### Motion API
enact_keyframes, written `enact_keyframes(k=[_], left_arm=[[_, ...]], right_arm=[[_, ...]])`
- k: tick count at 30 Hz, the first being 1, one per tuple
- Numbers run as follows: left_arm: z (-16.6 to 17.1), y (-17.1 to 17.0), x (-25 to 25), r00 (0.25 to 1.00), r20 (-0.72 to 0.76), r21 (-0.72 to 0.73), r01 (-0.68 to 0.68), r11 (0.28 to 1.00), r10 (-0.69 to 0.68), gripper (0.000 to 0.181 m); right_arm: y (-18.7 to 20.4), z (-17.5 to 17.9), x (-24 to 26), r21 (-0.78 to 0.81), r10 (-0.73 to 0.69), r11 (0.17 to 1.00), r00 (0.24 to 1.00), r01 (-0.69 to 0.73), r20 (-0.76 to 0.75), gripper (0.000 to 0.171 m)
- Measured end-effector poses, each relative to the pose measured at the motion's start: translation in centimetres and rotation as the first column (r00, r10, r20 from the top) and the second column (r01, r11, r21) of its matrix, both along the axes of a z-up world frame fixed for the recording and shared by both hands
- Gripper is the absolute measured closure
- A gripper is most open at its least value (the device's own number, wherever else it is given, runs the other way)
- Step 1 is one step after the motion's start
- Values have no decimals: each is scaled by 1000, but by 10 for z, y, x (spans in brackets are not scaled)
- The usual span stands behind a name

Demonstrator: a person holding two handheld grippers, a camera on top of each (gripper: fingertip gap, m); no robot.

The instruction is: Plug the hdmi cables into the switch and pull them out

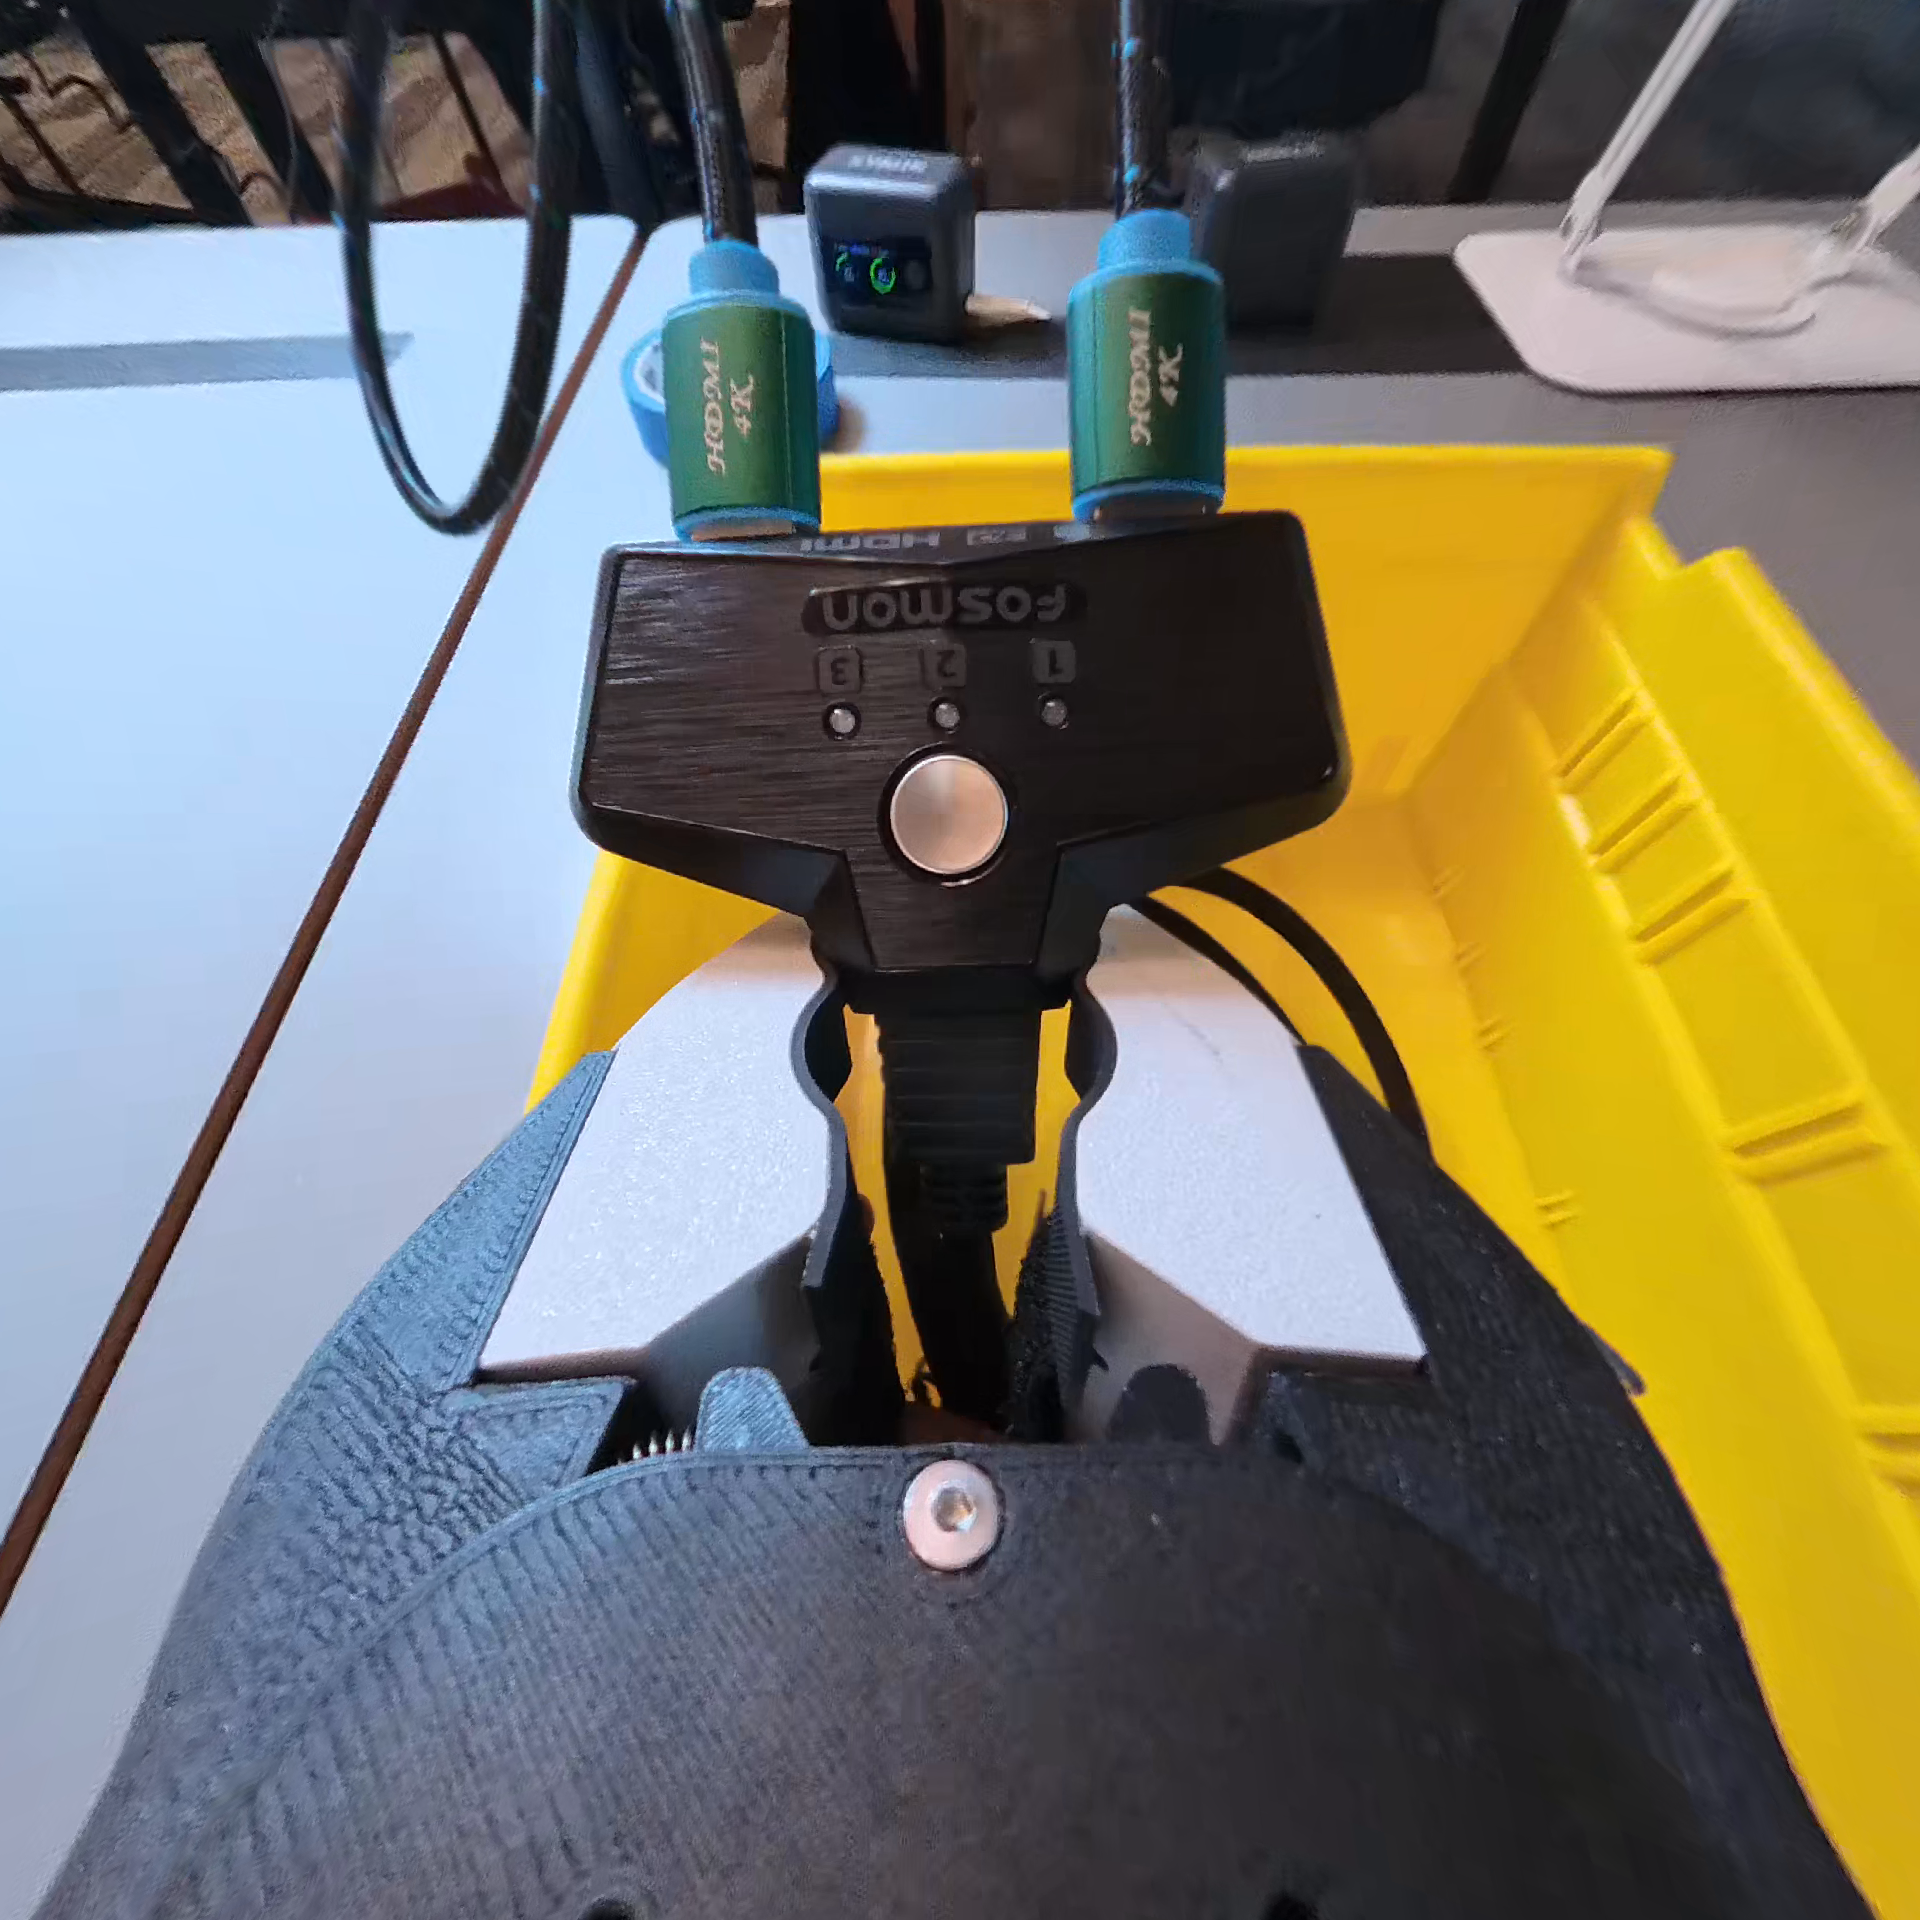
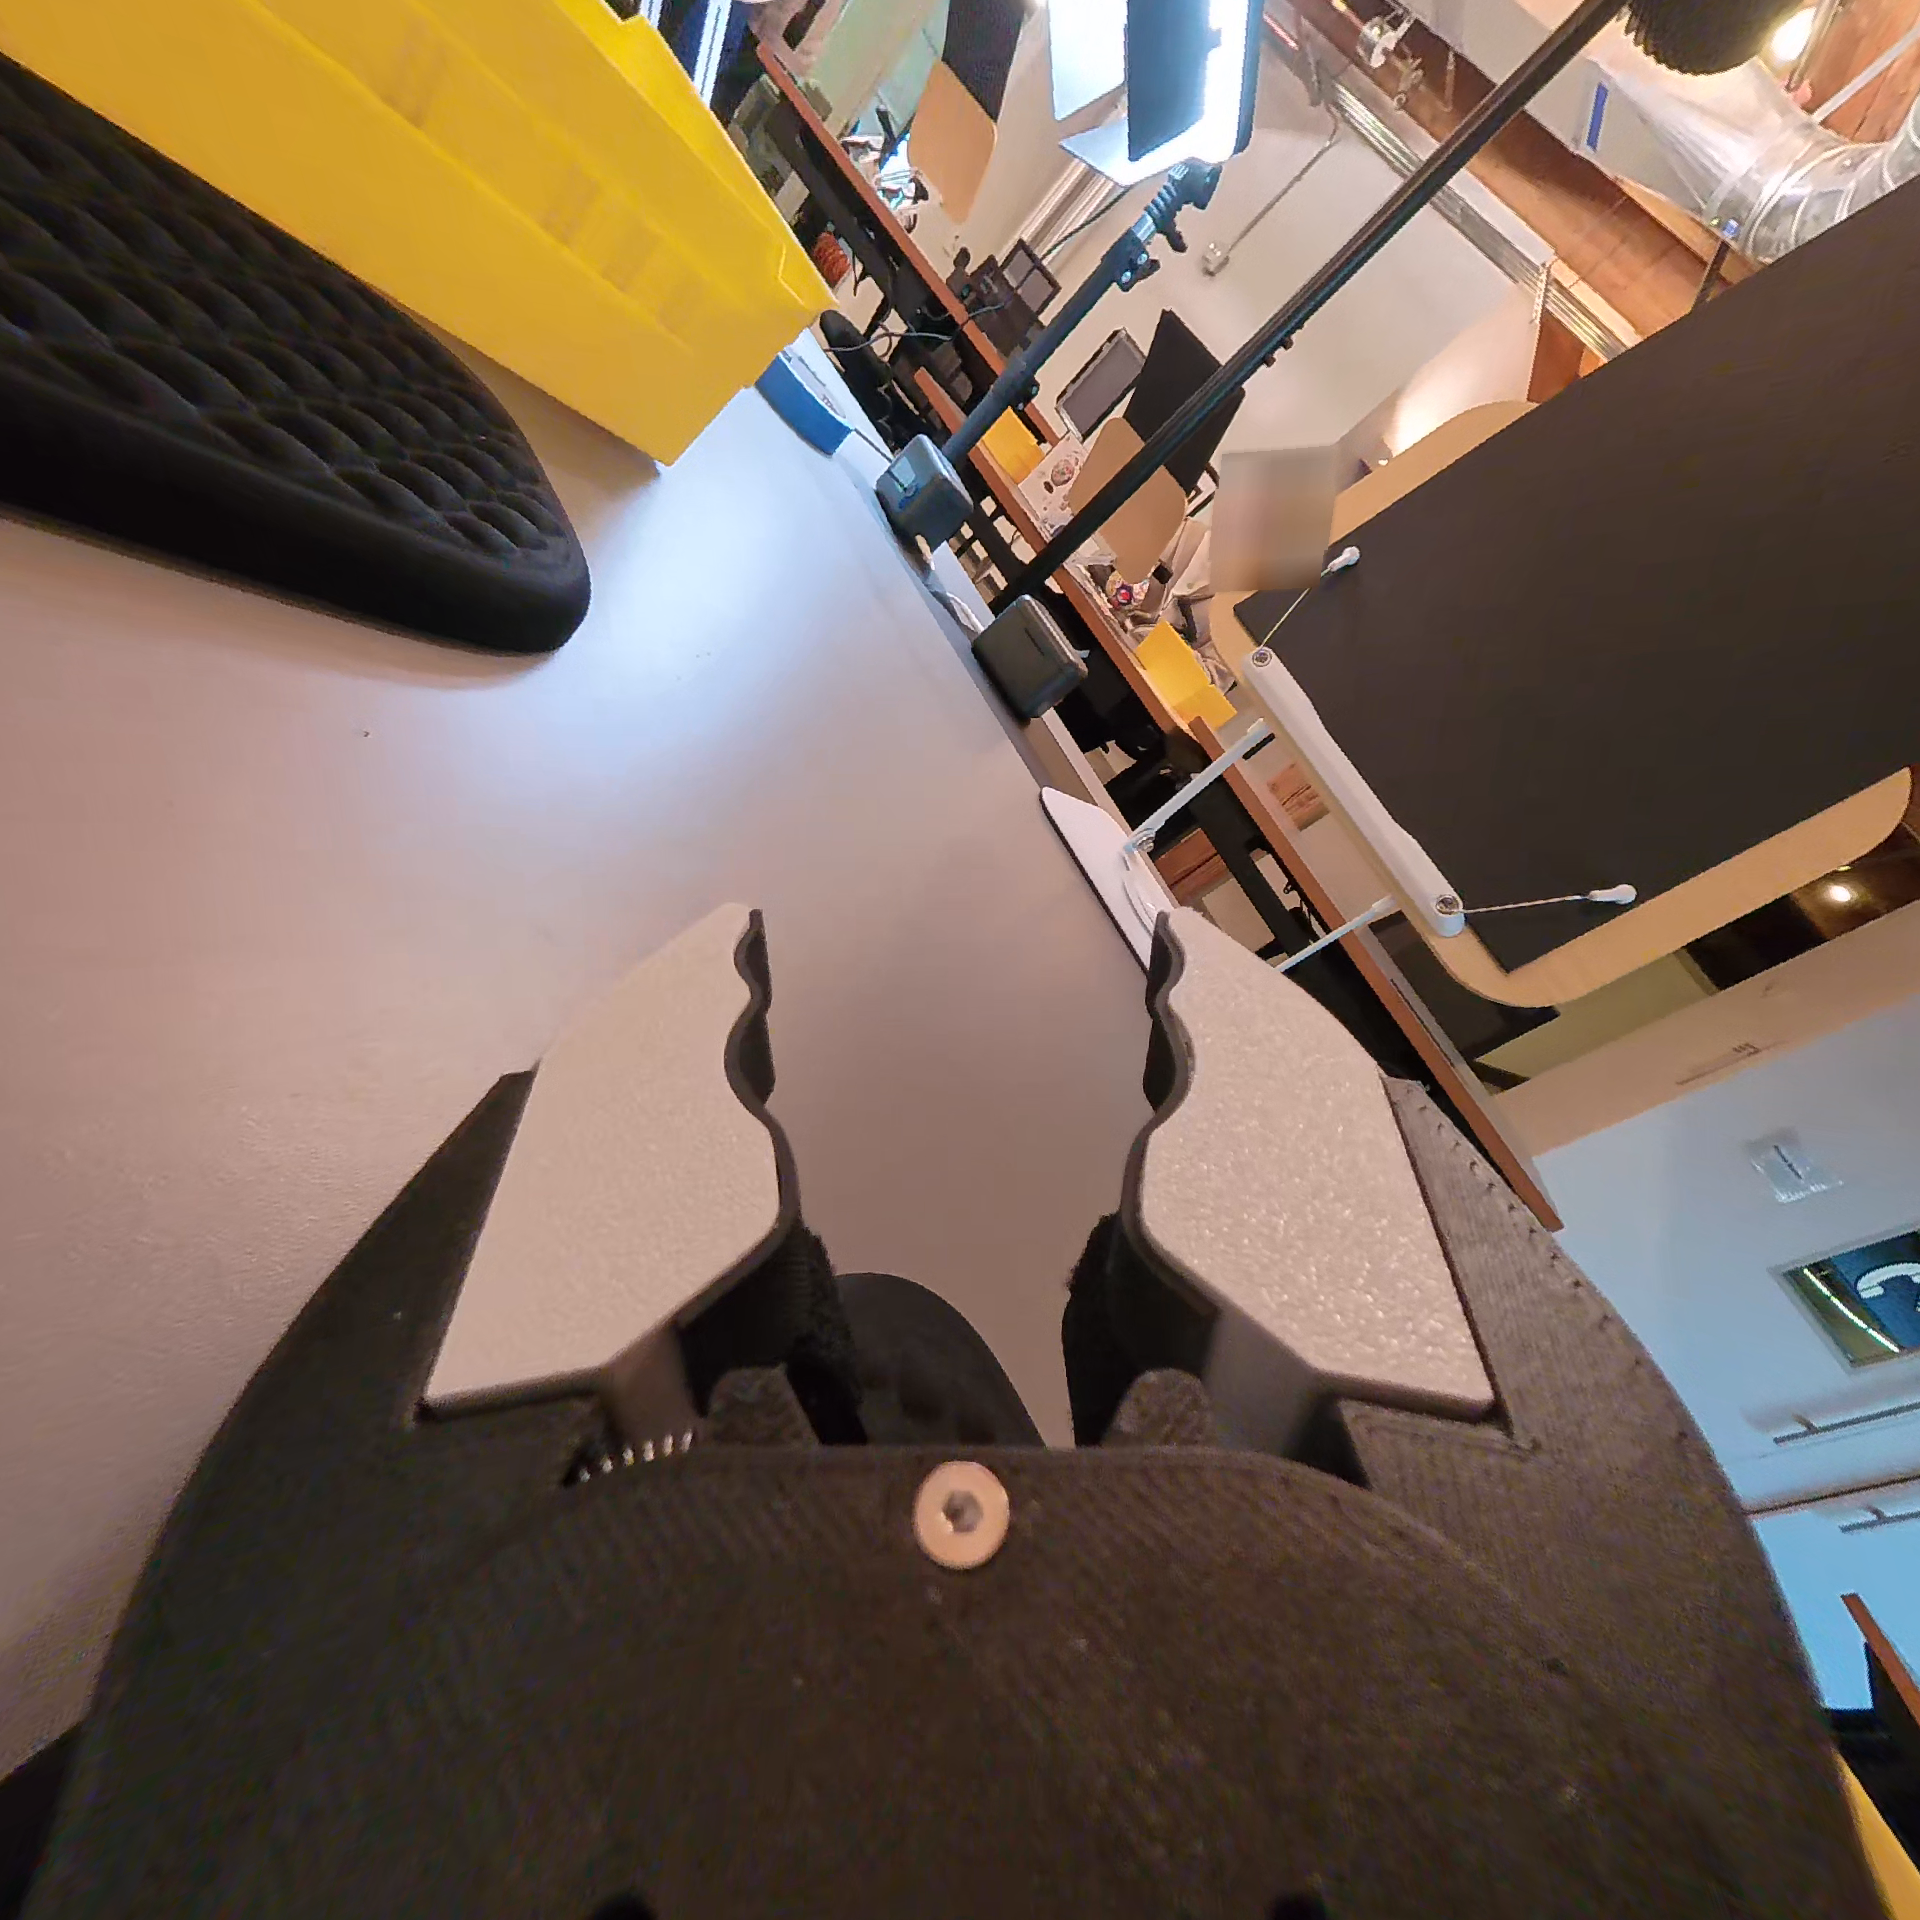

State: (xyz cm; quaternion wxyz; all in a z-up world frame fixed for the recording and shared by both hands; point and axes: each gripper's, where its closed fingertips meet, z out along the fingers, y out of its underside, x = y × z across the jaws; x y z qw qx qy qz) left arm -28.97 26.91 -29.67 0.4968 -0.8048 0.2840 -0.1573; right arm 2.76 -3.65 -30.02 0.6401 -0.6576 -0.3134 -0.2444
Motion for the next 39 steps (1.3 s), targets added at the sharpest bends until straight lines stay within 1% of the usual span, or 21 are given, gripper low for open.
enact_keyframes(k=[2,5,8,10,13,15,18,20,22,25,27,28,29,31,33,34,37,39], left_arm=[[8,4,0,1000,-10,38,-1,999,2,143],[29,5,0,999,-26,155,-19,988,23,143],[66,-5,3,999,26,288,-26,957,20,143],[100,-16,2,998,57,409,-54,911,34,143],[159,-44,1,993,108,584,-96,806,40,143],[194,-69,7,992,125,648,-78,757,-5,143],[229,-113,29,989,98,682,16,732,-113,144],[240,-141,51,985,39,681,97,725,-169,144],[240,-165,78,977,-32,679,176,713,-211,143],[224,-198,126,955,-120,676,280,682,-273,144],[205,-215,158,936,-171,669,339,662,-306,144],[195,-222,174,928,-188,667,361,652,-321,144],[183,-229,189,920,-199,661,381,646,-339,143],[159,-244,219,898,-204,645,423,637,-390,143],[135,-262,243,870,-199,621,468,628,-452,143],[123,-271,254,854,-198,610,491,622,-481,143],[94,-296,274,808,-220,586,557,589,-546,143],[80,-309,280,789,-244,585,584,564,-564,143]], right_arm=[[0,0,0,1,1,1000,1000,-1,-3,101],[1,-1,0,-3,0,1000,1000,0,0,101],[1,-1,0,-5,0,1000,1000,0,7,101],[0,-1,0,-2,1,1000,1000,-1,3,101],[0,0,1,3,4,1000,1000,-4,-6,102],[0,1,1,4,5,1000,1000,-5,-8,102],[0,1,1,5,7,1000,1000,-7,-6,102],[0,1,0,6,9,1000,1000,-9,-6,103],[-1,2,0,11,15,1000,1000,-15,-16,103],[-6,12,-1,51,43,998,995,-39,-88,103],[-13,27,-5,108,107,990,974,-87,-199,103],[-18,39,-11,156,177,978,943,-136,-282,103],[-24,54,-20,220,267,956,888,-195,-374,103],[-38,84,-35,358,443,890,722,-283,-532,102],[-45,104,-42,449,534,843,567,-296,-627,102],[-46,108,-44,470,553,832,515,-294,-656,102],[-48,116,-50,511,592,806,418,-298,-689,102],[-51,119,-49,535,611,791,373,-297,-698,110]])
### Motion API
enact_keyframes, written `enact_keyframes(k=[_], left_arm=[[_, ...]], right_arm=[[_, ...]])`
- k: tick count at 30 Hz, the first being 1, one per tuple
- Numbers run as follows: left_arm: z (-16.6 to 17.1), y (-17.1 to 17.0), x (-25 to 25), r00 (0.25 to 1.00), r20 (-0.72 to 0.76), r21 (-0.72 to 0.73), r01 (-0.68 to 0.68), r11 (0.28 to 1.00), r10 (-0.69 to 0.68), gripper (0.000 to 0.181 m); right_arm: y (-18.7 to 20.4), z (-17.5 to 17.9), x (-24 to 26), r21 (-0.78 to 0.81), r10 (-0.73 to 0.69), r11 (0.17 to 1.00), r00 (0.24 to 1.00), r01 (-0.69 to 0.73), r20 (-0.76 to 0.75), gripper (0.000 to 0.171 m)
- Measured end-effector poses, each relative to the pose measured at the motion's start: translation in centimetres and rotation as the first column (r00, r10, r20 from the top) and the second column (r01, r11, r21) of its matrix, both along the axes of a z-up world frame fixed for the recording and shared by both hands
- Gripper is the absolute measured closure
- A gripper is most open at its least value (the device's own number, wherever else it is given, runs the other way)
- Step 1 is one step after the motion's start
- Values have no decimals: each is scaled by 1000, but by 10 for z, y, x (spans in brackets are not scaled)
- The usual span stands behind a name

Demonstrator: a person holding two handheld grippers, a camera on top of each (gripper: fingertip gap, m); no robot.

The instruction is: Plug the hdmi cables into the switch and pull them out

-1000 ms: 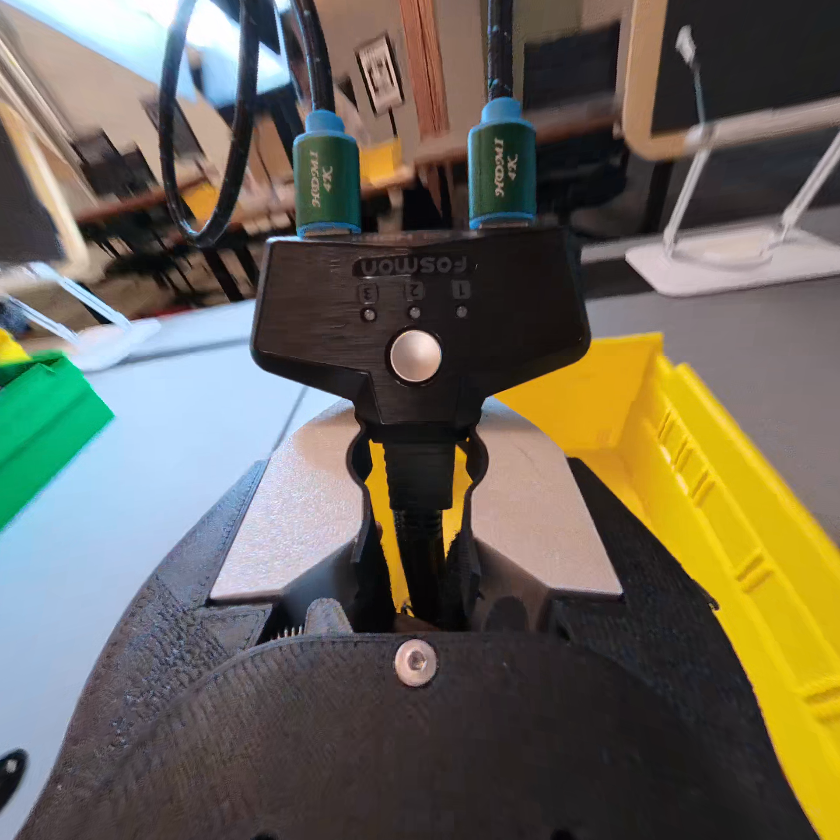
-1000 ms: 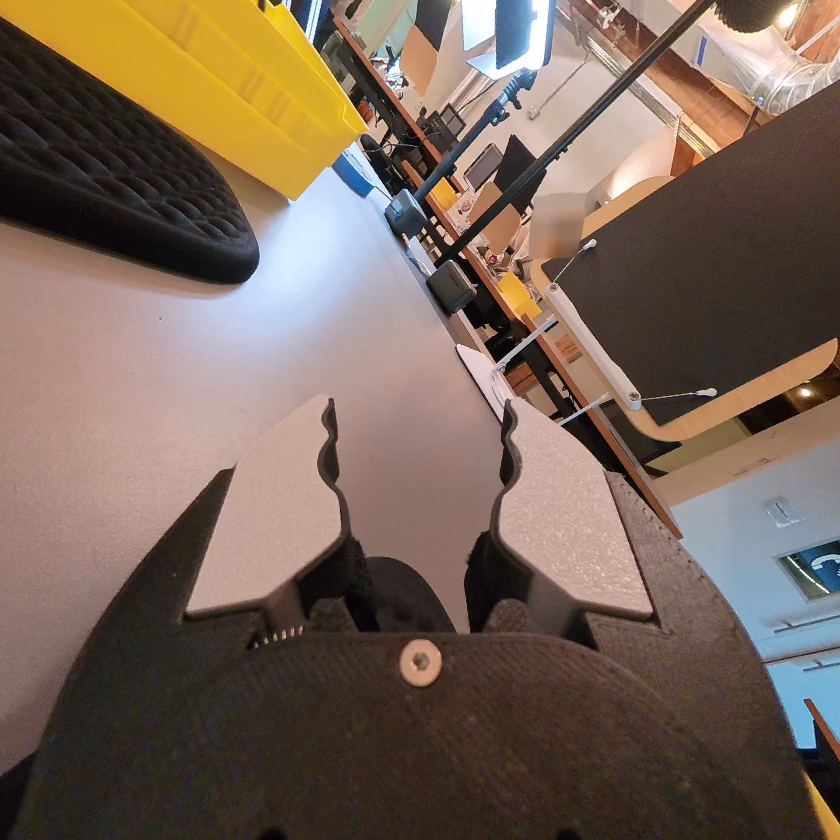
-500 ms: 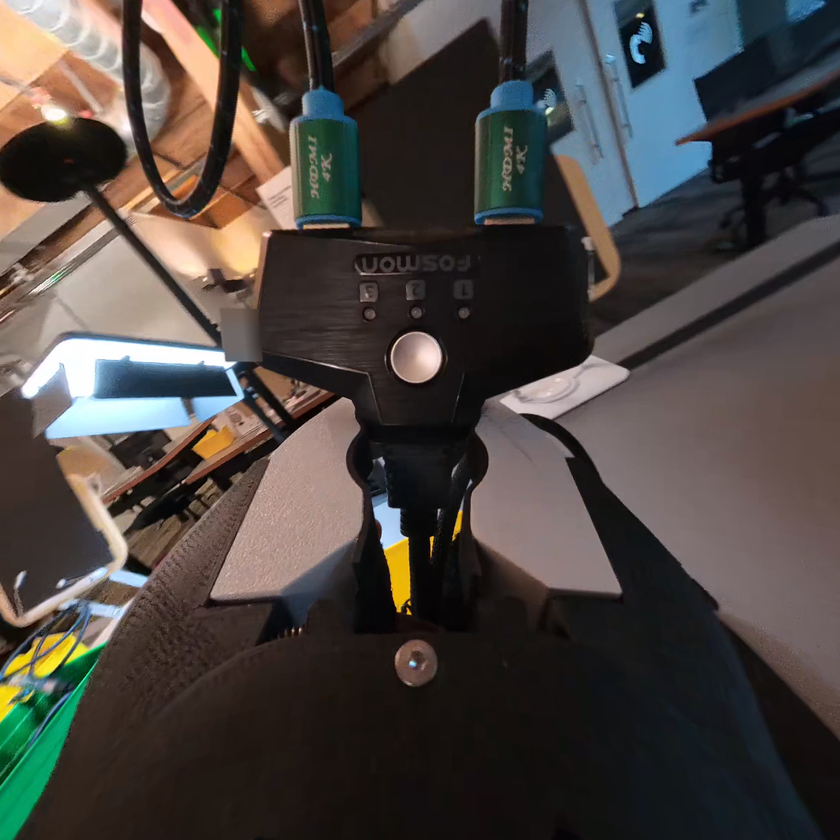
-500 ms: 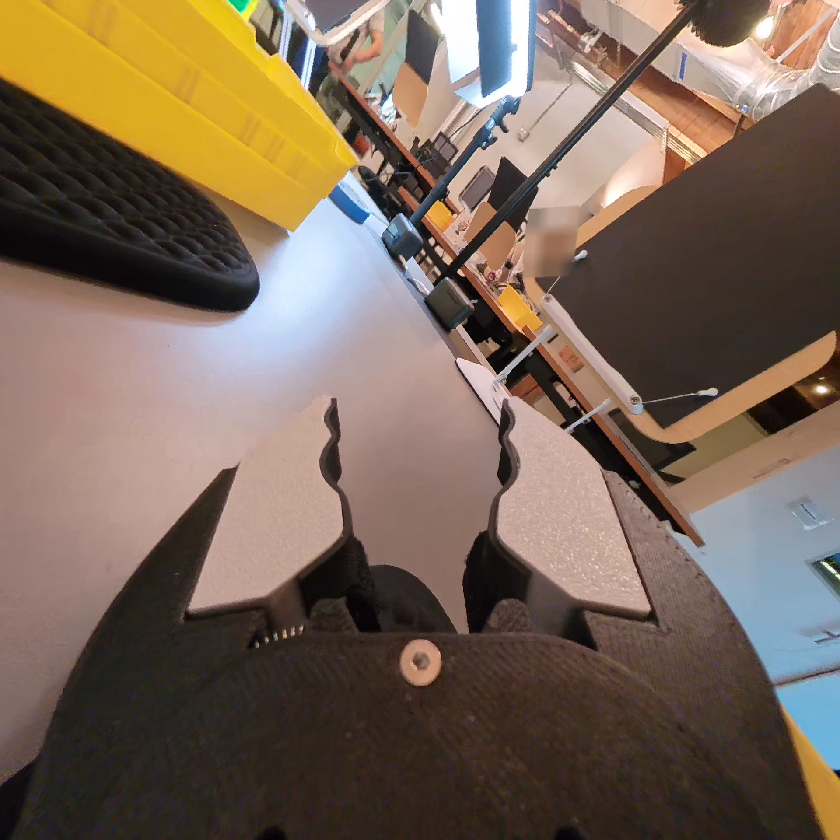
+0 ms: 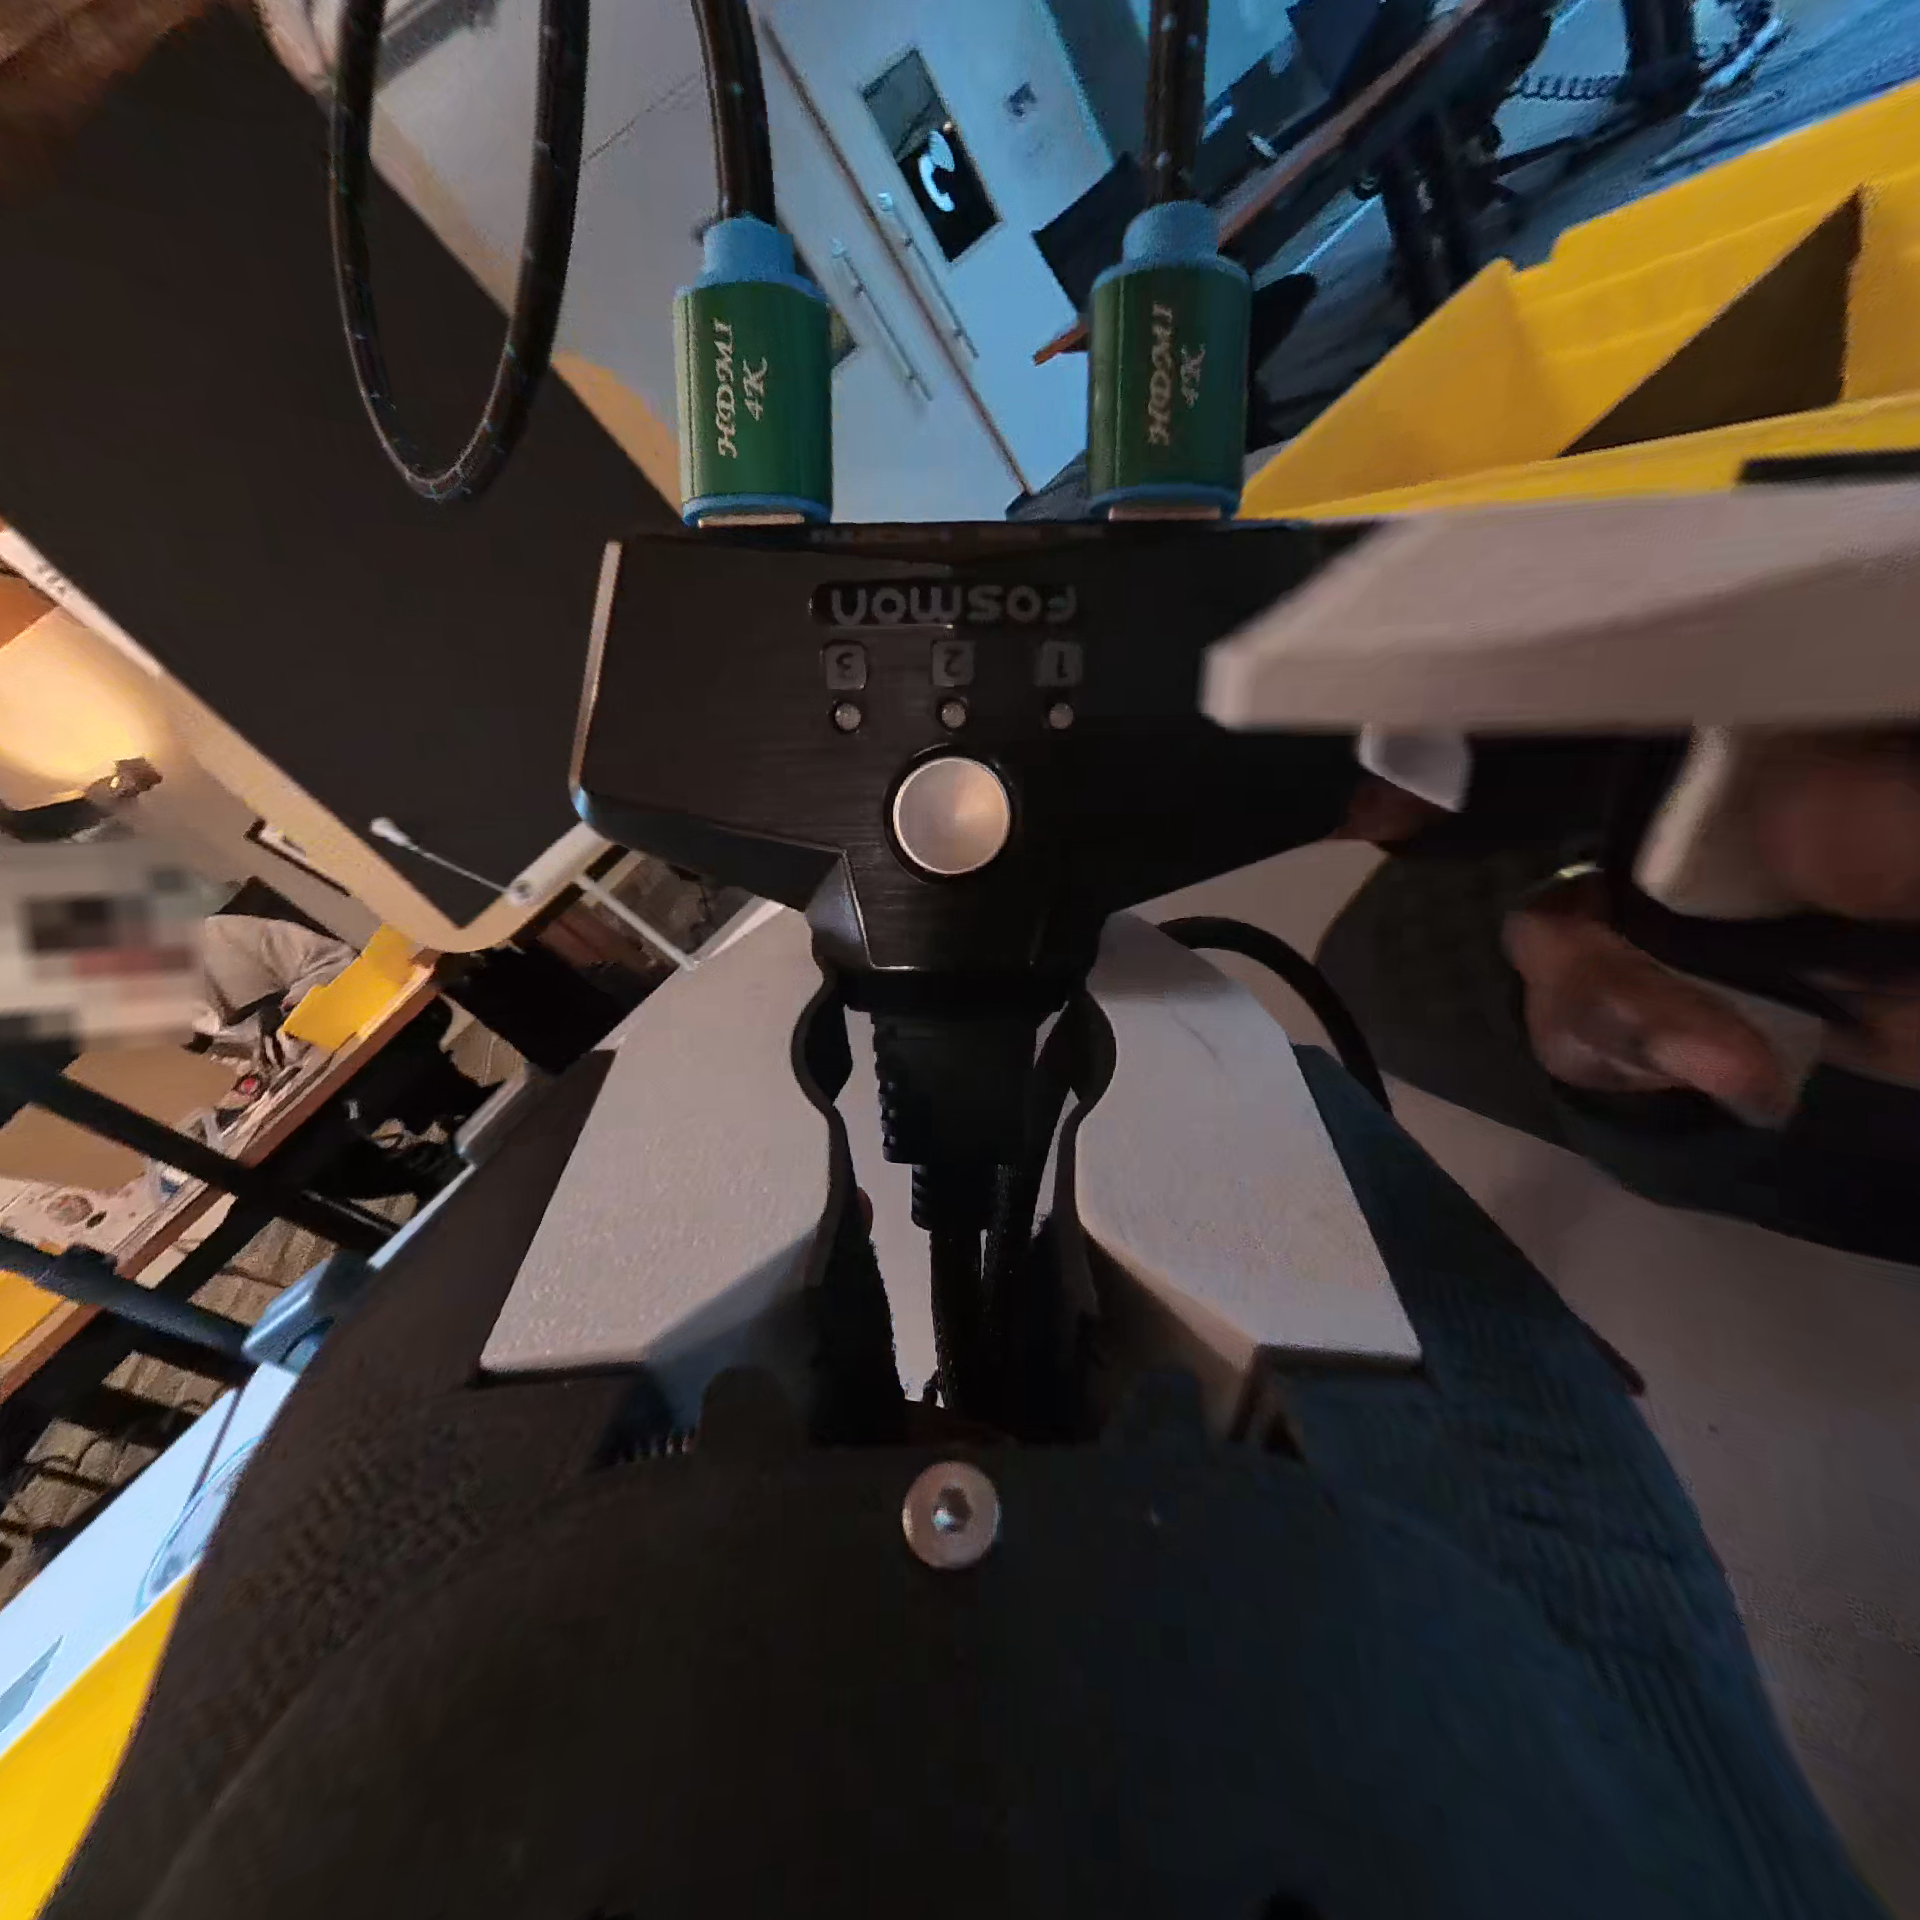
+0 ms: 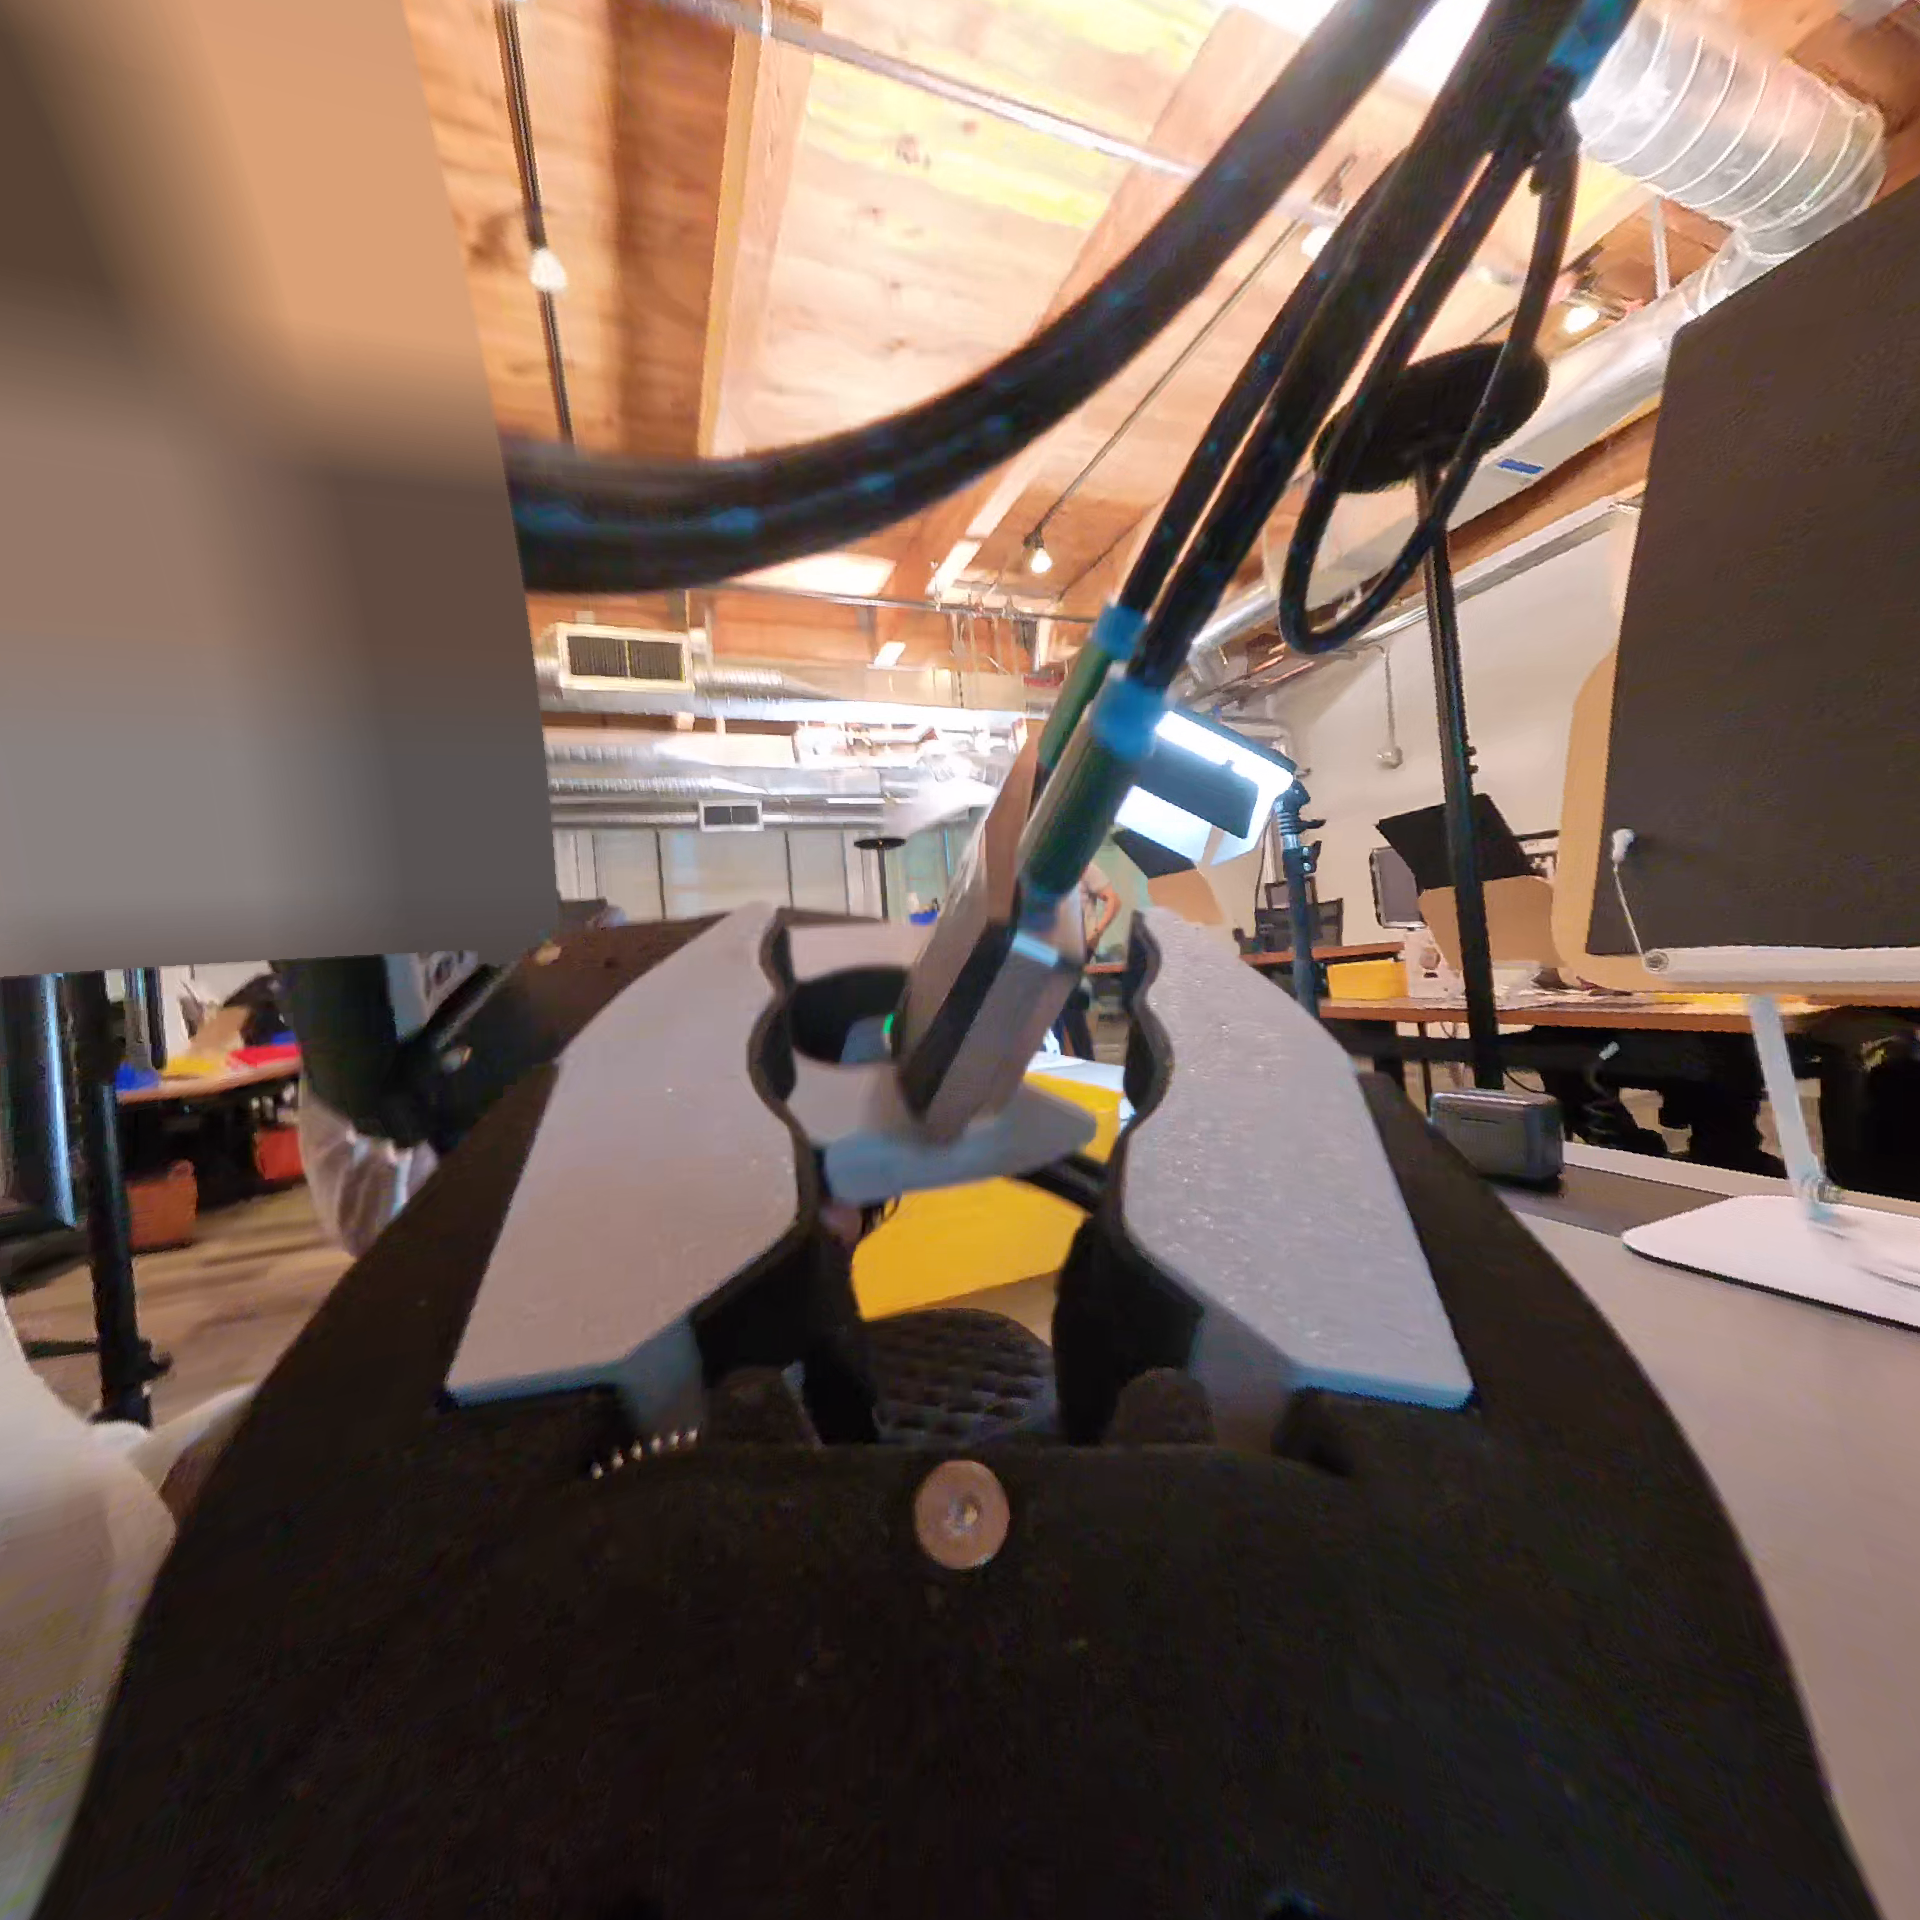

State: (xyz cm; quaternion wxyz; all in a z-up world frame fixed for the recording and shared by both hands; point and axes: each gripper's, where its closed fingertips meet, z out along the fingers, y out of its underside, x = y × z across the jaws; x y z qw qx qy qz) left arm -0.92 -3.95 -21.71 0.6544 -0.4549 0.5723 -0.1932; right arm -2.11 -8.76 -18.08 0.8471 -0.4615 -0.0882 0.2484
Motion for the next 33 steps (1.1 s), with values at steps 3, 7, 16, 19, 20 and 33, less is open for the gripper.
enact_keyframes(k=[3,7,16,19,20,33], left_arm=[[-15,-12,3,999,-15,28,34,999,-33,143],[-24,-15,-4,994,-57,54,97,994,-94,139],[23,-47,-43,723,405,-404,691,600,-560,102],[-9,-62,-34,729,245,-452,669,589,-639,102],[-10,-68,-34,708,242,-461,686,563,-664,107],[-5,-84,-35,705,201,-385,695,607,-680,151]], right_arm=[[-1,-4,10,-4,7,1000,999,-7,-32,149],[-1,-16,6,-25,51,998,998,-50,49,150],[-16,-20,-21,-35,284,959,950,-282,131,151],[-20,-19,-33,-8,324,945,932,-327,162,151],[-23,-18,-34,-2,339,939,926,-343,169,151],[-27,-11,-35,-15,307,950,923,-312,232,149]])
